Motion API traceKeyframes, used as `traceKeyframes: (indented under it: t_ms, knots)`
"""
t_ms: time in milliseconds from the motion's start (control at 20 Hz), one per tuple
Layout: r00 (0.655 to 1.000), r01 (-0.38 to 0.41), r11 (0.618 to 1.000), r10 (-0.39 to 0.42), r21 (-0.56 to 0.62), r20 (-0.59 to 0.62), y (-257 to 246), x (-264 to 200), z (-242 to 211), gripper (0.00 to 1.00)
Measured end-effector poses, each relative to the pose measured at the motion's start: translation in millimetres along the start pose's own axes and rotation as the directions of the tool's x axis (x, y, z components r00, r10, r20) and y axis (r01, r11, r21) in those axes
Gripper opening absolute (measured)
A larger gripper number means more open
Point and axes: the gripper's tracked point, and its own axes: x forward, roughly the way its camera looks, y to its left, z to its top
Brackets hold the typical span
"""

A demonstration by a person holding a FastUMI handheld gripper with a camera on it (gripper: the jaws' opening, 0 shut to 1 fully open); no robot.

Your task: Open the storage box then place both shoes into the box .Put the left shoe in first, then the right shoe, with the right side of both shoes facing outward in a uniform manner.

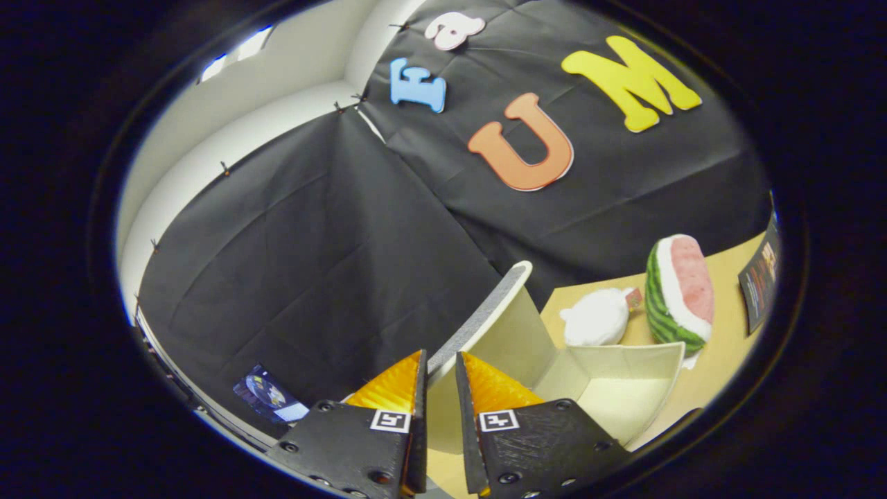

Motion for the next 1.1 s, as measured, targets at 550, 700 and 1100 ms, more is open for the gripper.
traceKeyframes:
  t_ms: [550, 700, 1100]
  knots:
    - [0.997, 0.06, 0.984, -0.067, -0.167, -0.036, 24.4, 53.0, -24.2, 0.29]
    - [0.993, 0.119, 0.978, -0.121, -0.172, -0.006, 16.1, 42.5, -17.3, 0.29]
    - [0.932, 0.362, 0.895, -0.341, -0.26, 0.124, -41.5, -69.8, 12.8, 0.44]
